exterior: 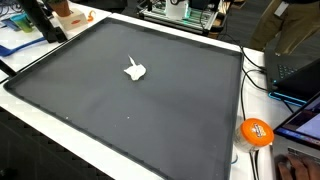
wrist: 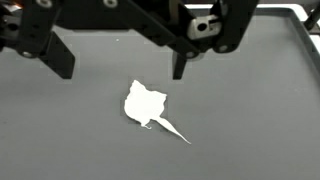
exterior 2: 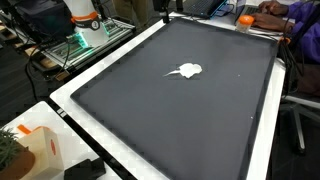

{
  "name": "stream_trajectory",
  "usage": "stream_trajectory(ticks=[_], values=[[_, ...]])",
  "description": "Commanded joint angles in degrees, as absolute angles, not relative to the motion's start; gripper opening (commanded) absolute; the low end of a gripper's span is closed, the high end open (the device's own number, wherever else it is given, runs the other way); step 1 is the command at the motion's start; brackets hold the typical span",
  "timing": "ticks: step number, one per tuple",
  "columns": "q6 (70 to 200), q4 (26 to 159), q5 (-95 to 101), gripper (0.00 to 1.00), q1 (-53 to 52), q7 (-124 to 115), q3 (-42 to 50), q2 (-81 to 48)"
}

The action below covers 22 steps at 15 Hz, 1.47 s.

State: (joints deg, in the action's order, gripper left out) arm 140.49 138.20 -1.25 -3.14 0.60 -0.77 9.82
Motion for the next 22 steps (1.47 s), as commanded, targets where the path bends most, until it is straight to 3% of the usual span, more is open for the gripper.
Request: stream_trajectory(ticks=[1,7,22], values=[[136.5,133.1,12.2,1.0,0.0,-14.7,-4.1,4.0],[128.3,125.1,17.1,1.0,-2.3,-24.6,-3.5,-6.3],[134.3,119.0,8.7,1.0,-5.0,-44.0,0.3,-17.7]])
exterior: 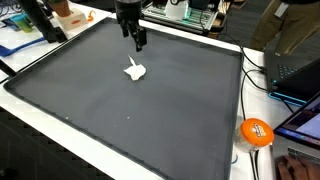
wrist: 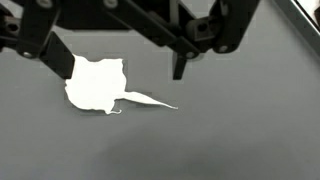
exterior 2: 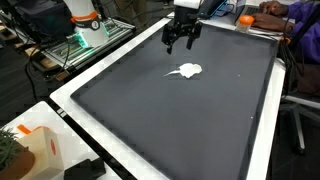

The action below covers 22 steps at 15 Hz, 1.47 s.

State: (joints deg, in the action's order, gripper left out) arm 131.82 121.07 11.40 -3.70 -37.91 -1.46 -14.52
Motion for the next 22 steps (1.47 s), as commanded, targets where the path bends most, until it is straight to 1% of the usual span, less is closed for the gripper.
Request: stream_trajectory(ticks=[1,5,6,7,8,9,10,13,15,16,19,20,21,22], values=[[134.7,118.3,8.4,1.0,-5.4,-46.9,0.8,-18.7],[134.8,116.5,9.8,1.0,-7.3,-57.3,3.1,-22.3],[134.7,116.1,8.9,0.98,-7.4,-58.6,3.2,-23.1],[134.5,115.6,8.7,0.92,-7.7,-59.9,3.3,-23.8],[134.6,115.2,8.7,0.92,-8.0,-60.8,3.2,-24.7],[134.9,114.5,8.7,0.87,-8.2,-61.7,3.2,-25.8],[135.3,113.3,8.0,0.9,-8.1,-62.1,3.0,-27.3],[135.4,110.9,6.4,0.85,-8.0,-63.2,3.0,-29.8],[136.0,109.7,5.8,0.85,-8.2,-63.2,3.1,-31.2],[135.9,109.0,5.4,0.86,-8.2,-63.1,3.0,-31.9],[134.9,107.4,5.5,0.82,-8.6,-63.8,3.4,-33.8],[134.7,107.1,5.5,0.81,-8.7,-64.0,3.5,-34.3],[134.4,107.0,5.6,0.71,-8.9,-64.1,3.6,-34.7],[134.3,106.8,5.5,0.66,-9.0,-64.2,3.6,-35.1]])
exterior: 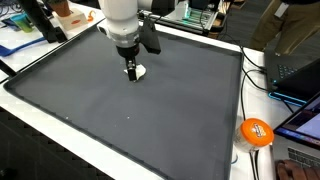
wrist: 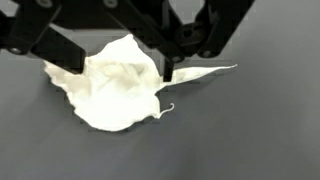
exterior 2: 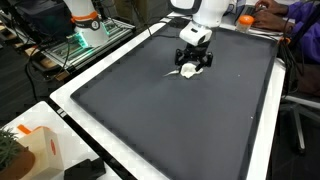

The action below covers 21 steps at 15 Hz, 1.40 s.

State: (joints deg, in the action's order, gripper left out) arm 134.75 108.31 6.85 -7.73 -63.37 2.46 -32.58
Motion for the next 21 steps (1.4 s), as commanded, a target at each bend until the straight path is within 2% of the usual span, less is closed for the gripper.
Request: stream_trajectory(ticks=[1,8,13,14,16,21], values=[[134.3,106.7,5.5,0.53,-9.1,-64.4,3.7,-35.4],[132.1,106.8,5.1,0.02,-8.6,-64.3,3.9,-34.6],[131.1,107.0,4.7,0.0,-8.3,-63.8,3.7,-34.2],[130.9,107.3,5.0,0.25,-8.4,-63.7,3.9,-33.4],[132.3,108.9,5.3,0.29,-8.3,-63.6,4.1,-30.3],[131.6,113.7,7.6,0.68,-8.2,-60.3,4.0,-20.2]])
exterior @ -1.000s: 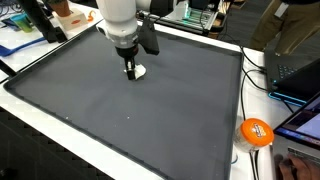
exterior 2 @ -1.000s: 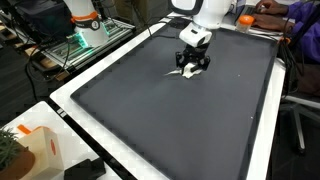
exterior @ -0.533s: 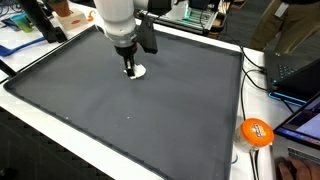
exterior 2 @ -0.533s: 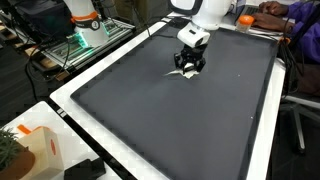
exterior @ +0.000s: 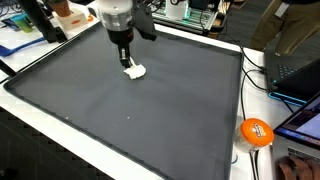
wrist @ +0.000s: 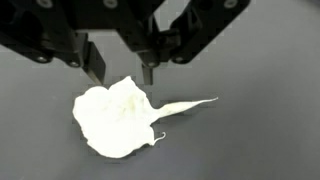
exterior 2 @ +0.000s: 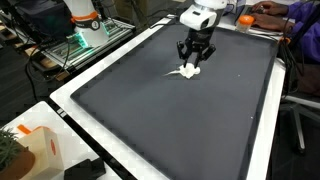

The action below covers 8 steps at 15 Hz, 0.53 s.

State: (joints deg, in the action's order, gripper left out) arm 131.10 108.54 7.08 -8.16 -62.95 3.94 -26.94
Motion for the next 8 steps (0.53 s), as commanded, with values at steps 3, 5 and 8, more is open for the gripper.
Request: stream_trajectory(ticks=[3,5,8], values=[[131.9,116.8,6.9,0.91,-7.3,-53.6,2.6,-15.2],[131.0,119.6,7.9,1.0,-7.4,-48.7,2.1,-11.8],[131.7,125.1,10.3,1.0,-7.5,-41.3,1.3,-6.6]])
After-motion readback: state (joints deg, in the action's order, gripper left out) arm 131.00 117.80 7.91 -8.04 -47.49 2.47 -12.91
